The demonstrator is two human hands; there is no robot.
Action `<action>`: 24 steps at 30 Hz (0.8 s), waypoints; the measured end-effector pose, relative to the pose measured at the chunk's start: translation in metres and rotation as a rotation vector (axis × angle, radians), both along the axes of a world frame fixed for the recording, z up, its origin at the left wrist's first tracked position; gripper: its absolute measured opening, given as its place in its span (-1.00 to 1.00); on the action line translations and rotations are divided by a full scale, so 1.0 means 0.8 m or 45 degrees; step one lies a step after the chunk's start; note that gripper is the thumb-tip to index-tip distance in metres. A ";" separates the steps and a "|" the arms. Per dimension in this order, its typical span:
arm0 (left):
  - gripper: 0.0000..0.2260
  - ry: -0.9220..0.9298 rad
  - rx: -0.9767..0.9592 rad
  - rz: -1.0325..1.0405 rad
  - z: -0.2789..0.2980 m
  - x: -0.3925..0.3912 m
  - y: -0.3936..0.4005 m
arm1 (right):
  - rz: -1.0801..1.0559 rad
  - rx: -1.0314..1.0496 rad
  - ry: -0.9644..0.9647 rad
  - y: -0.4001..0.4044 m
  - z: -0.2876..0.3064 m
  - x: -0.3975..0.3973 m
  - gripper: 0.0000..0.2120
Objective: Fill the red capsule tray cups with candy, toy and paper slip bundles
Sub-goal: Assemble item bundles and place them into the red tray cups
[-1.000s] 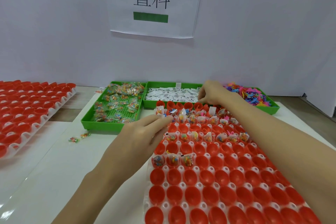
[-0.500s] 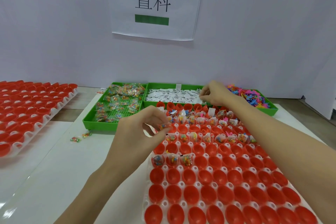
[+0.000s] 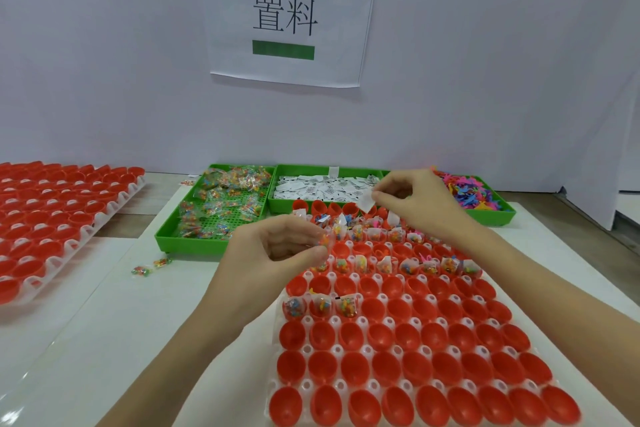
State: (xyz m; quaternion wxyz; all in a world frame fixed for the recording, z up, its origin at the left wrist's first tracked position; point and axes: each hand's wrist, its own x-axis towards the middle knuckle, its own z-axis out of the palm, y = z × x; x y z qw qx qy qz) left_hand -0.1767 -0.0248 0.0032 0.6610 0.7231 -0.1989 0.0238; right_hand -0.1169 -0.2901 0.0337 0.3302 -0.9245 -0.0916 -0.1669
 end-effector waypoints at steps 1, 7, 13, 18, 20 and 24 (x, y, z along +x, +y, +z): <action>-0.80 -0.009 0.033 -0.007 -0.001 0.000 -0.001 | 0.036 0.013 0.012 0.005 0.001 -0.018 -0.95; -0.85 -0.041 0.199 -0.123 -0.007 -0.007 -0.009 | 0.171 0.079 0.008 0.040 -0.026 -0.118 -0.93; -0.86 0.108 0.282 -0.219 -0.004 -0.010 -0.008 | 0.256 0.214 0.019 0.048 -0.045 -0.153 -0.91; -0.83 0.090 0.279 -0.286 0.001 -0.012 -0.009 | 0.292 0.242 0.013 0.053 -0.044 -0.158 -0.86; -0.77 0.066 0.259 -0.279 0.003 -0.013 -0.011 | 0.315 0.224 0.010 0.056 -0.040 -0.161 -0.88; -0.74 0.029 0.275 -0.313 0.005 -0.018 -0.015 | 0.271 0.128 -0.029 0.059 -0.033 -0.162 -0.89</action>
